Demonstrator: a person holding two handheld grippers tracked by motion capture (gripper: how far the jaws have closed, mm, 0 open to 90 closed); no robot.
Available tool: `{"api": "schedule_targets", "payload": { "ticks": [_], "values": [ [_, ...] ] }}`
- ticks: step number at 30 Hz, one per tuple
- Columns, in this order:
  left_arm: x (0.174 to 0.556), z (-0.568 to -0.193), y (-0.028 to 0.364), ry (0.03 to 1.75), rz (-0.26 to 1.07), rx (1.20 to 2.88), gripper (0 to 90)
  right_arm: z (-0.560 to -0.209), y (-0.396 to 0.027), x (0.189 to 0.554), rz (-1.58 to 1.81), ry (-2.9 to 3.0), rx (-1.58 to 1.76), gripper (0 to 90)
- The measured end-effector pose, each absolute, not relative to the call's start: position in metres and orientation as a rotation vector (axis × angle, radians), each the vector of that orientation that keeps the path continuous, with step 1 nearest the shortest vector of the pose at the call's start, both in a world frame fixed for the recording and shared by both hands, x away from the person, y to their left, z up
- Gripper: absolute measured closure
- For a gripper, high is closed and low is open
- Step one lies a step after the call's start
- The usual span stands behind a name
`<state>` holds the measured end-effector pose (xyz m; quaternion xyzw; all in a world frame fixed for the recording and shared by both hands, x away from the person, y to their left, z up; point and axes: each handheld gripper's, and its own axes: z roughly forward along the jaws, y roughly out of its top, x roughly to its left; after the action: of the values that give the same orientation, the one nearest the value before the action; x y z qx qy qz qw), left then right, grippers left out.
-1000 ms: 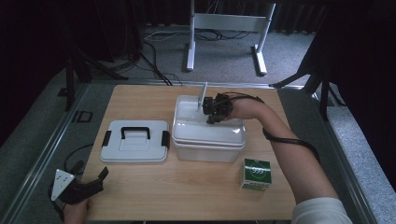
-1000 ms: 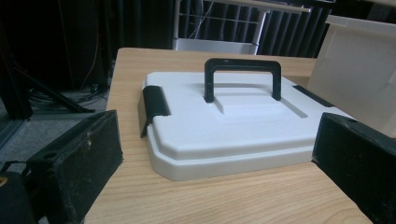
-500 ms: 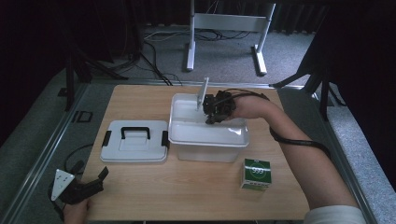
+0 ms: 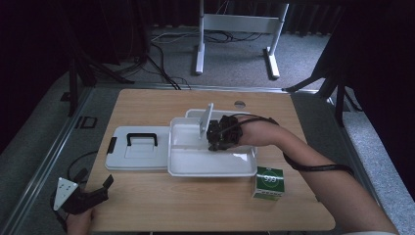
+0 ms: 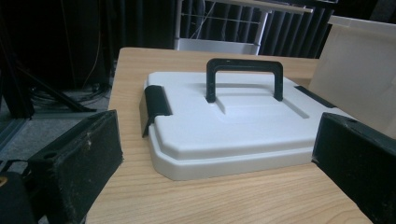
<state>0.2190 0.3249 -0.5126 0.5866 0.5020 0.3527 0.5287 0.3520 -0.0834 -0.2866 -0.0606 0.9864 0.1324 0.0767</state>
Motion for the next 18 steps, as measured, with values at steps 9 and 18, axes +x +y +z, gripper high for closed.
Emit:
{"api": "schedule_targets", "payload": {
  "ticks": [9,18],
  "values": [
    [0.219,-0.513,0.325,1.201,0.844,1.396,1.5,-0.302,-0.077,0.318,0.417,2.971,-0.225,89.1],
    [0.219,-0.513,0.325,1.203,0.843,1.396,1.5,-0.332,-0.065,0.285,0.369,3.013,-0.248,89.1]
  ]
}}
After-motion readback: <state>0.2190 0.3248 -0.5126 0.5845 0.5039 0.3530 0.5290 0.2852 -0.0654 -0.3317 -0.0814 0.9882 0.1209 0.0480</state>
